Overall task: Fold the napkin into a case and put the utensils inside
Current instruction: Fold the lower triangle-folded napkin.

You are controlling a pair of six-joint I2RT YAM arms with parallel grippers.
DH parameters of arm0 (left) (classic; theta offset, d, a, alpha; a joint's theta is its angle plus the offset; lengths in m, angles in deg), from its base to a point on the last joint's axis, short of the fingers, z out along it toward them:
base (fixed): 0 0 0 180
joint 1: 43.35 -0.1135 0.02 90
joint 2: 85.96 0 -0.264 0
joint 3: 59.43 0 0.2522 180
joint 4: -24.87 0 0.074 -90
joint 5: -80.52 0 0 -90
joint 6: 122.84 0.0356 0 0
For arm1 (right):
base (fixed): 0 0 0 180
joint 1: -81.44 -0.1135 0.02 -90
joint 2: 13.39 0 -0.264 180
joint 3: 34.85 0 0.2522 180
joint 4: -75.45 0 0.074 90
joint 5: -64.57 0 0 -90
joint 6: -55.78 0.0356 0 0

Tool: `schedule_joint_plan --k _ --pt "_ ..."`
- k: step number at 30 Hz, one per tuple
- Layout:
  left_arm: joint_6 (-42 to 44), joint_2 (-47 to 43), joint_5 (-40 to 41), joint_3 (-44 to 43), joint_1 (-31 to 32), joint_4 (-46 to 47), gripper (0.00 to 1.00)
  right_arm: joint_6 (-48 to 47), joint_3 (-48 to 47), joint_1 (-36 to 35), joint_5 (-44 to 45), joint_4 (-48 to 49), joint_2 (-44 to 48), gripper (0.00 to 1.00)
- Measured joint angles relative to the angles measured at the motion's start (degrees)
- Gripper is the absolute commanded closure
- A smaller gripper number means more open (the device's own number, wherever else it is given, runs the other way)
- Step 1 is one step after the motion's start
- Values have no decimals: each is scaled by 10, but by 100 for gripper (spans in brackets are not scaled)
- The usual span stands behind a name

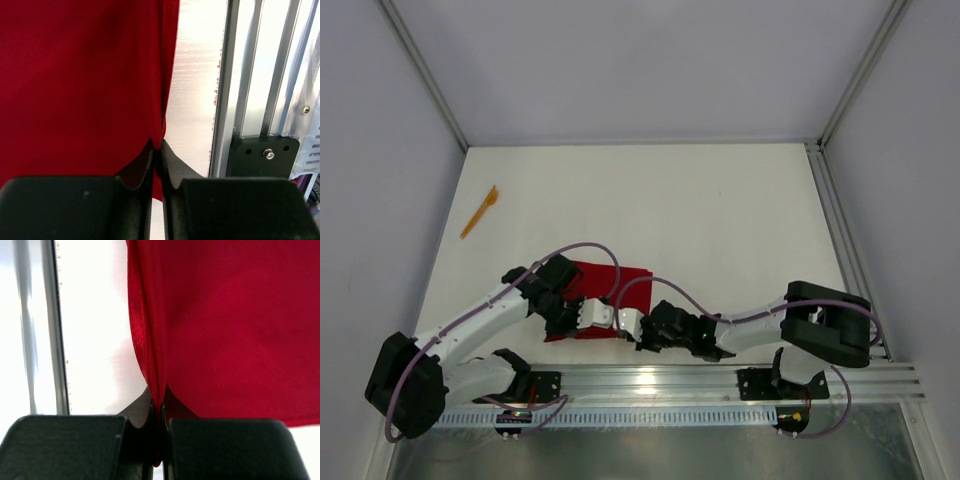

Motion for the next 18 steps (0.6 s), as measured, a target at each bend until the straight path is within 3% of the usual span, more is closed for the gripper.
schedule_joint_plan --k 8,14,18 --pt "-2 -2 3 -7 1 4 79 85 -17 79 -125 -47 8 97" --pt "0 -2 5 -12 1 2 45 129 -66 111 -197 -89 -1 97" --pt "-1 -4 3 -36 1 -10 38 156 -81 131 -241 -96 -3 97"
